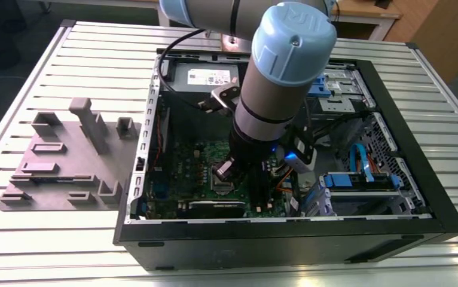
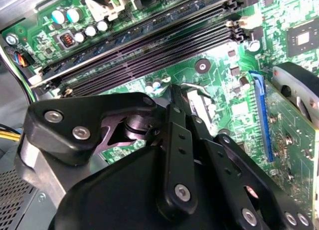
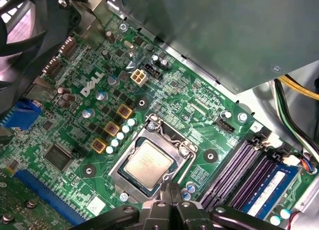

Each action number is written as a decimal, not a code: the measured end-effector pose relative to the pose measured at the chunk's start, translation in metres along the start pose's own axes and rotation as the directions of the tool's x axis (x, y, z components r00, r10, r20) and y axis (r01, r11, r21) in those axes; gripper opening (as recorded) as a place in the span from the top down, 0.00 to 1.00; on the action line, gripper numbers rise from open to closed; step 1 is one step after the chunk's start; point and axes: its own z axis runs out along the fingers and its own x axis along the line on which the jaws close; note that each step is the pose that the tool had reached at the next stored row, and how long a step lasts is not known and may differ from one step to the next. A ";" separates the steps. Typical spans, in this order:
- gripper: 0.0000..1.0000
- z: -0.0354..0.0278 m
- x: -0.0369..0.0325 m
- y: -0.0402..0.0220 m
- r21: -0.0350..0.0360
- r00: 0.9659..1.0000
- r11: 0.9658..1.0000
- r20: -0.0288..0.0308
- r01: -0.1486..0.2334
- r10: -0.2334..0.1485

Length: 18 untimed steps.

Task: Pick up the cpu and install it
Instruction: 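Install the first cpu locking lever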

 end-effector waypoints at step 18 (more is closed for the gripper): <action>0.90 0.0028 0.0014 -0.0024 0.000 1.000 1.000 -0.001 0.012 -0.012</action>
